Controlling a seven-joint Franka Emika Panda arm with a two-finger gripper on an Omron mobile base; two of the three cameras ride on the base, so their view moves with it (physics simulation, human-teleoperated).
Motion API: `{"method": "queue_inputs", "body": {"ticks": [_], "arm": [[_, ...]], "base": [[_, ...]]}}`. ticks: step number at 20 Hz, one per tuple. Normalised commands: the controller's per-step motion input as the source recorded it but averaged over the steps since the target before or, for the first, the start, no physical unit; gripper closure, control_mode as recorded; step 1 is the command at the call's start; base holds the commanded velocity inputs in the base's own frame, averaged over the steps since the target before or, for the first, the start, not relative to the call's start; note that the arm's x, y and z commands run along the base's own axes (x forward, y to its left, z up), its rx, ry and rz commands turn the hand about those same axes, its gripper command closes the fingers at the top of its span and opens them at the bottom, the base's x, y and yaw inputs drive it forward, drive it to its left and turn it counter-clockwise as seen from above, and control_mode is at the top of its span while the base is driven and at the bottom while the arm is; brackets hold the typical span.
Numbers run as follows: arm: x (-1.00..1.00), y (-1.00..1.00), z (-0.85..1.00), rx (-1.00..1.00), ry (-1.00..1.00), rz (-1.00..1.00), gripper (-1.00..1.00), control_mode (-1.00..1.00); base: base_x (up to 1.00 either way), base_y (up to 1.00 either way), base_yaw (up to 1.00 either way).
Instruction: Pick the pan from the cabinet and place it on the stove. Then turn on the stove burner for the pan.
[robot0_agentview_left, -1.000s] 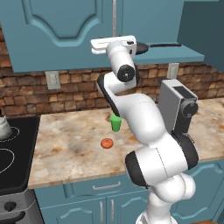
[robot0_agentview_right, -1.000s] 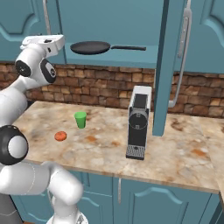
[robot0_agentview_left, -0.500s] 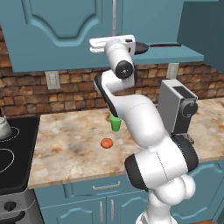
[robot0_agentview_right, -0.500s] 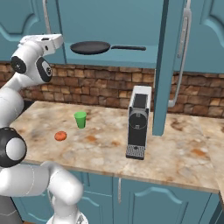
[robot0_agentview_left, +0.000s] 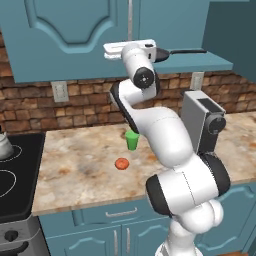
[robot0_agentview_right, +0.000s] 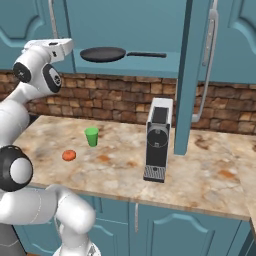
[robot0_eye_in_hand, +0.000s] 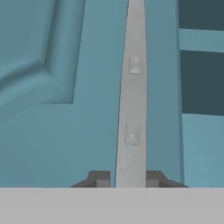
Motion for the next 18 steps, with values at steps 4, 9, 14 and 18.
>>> {"method": "queue_inputs", "body": {"ticks": [4, 9, 14, 18], "arm": [[-0.41, 0.50, 0.01, -0.05, -0.01, 0.04, 1.00, -1.00], [-0.87, 0.68, 0.04, -0.08, -0.04, 0.04, 1.00, -1.00], [-0.99, 0.75, 0.01, -0.05, 0.00, 0.02, 1.00, -1.00], [-1.00, 0.79, 0.00, -0.03, 0.00, 0.02, 1.00, -1.00]], "base": [[0.00, 0.00, 0.00], [0.00, 0.00, 0.00], [0.00, 0.00, 0.00], [0.00, 0.00, 0.00]]}}
